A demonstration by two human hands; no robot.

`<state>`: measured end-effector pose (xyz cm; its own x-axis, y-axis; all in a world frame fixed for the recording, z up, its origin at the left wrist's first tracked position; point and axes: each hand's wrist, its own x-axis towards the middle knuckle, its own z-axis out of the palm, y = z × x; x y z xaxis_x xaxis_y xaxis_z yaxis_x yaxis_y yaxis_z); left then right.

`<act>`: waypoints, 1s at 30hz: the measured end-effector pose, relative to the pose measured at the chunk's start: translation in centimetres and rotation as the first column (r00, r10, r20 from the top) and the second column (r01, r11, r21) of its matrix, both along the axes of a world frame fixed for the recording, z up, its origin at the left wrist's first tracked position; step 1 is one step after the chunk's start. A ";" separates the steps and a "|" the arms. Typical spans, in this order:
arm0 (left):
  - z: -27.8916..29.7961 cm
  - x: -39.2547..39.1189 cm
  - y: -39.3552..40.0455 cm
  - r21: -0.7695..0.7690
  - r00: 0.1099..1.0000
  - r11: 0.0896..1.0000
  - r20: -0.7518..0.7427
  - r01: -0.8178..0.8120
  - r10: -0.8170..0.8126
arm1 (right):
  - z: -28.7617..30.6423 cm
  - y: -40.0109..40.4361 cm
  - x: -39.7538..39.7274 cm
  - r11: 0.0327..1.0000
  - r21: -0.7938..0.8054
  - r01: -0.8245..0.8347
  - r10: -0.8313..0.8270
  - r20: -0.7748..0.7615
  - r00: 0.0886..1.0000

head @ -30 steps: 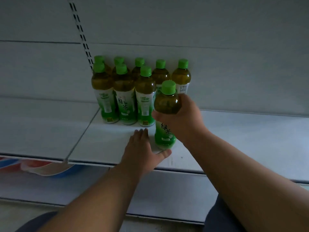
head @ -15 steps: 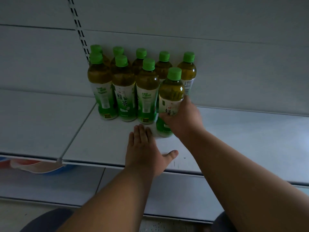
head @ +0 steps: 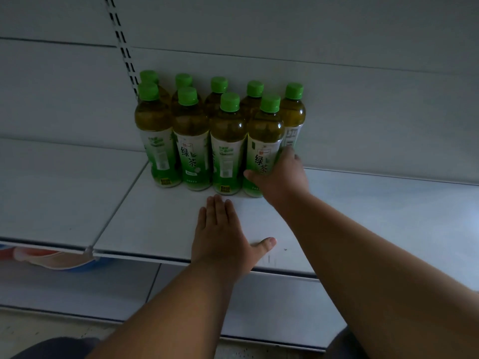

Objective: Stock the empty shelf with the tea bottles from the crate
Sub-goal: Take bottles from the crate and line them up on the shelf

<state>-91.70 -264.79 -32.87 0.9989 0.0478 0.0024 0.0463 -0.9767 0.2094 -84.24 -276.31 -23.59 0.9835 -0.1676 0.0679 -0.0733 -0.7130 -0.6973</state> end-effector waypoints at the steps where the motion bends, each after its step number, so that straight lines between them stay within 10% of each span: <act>1: 0.1 0.1 0.1 -0.007 1.000 1.000 -0.015 0.007 -0.007 | -0.3 -0.2 -0.8 1.000 0.009 0.001 -0.001 0.012 1.000; 14: 5.9 -11.1 10.7 -0.262 0.962 0.960 0.220 -0.100 0.160 | 2.9 4.9 -11.1 0.771 -0.433 -0.468 0.542 0.060 0.838; 22: 10.3 -28.5 20.4 -0.081 0.823 0.870 0.292 -0.486 0.487 | 5.6 18.6 -21.3 0.398 -0.577 -0.713 0.872 -0.006 0.490; 30: 10.0 -43.1 21.5 -0.062 0.559 0.589 0.248 -0.806 0.791 | 6.0 27.0 -32.1 0.071 -0.552 -0.831 0.994 -0.027 0.103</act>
<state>-134.84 -243.29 -22.84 0.5191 0.8182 0.2469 0.7723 -0.5728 0.2746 -116.36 -249.30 -17.58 0.2030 0.9714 0.1230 0.9663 -0.1785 -0.1855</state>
